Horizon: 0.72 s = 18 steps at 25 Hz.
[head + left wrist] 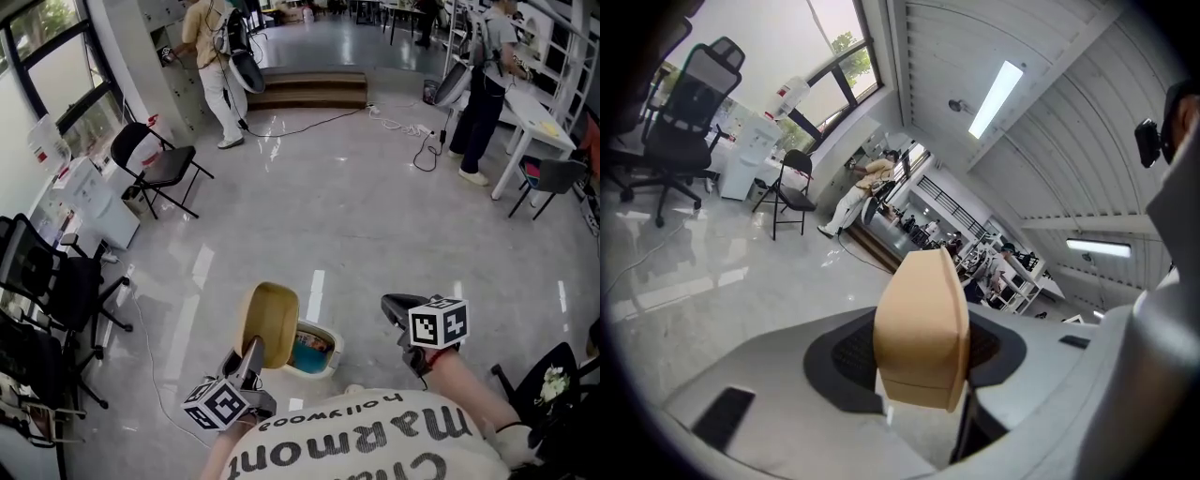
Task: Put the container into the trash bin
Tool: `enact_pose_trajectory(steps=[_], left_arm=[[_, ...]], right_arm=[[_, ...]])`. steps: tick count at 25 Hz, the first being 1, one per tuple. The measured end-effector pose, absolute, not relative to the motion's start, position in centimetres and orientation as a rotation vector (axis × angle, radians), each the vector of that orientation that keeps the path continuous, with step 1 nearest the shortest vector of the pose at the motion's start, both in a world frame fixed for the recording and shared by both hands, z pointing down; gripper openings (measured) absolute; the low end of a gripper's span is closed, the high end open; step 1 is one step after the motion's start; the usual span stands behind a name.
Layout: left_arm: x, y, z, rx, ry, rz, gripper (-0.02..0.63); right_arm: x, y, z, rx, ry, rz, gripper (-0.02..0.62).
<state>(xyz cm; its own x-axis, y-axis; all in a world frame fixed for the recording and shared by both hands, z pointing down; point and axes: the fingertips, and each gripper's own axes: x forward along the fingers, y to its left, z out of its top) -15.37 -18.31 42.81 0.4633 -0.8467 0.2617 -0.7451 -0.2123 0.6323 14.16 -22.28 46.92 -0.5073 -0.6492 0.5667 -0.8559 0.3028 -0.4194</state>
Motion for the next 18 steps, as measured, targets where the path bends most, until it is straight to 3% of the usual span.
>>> enact_pose_trajectory(steps=[11, 18], left_arm=[[-8.2, -20.2, 44.1, 1.976, -1.357, -0.164, 0.199], [-8.1, -20.7, 46.8, 1.955, -1.413, 0.027, 0.199]], right_arm=[[20.0, -25.2, 49.3, 1.296, -2.306, 1.077, 0.003], [18.4, -25.0, 53.2, 1.227, -2.343, 1.075, 0.003]])
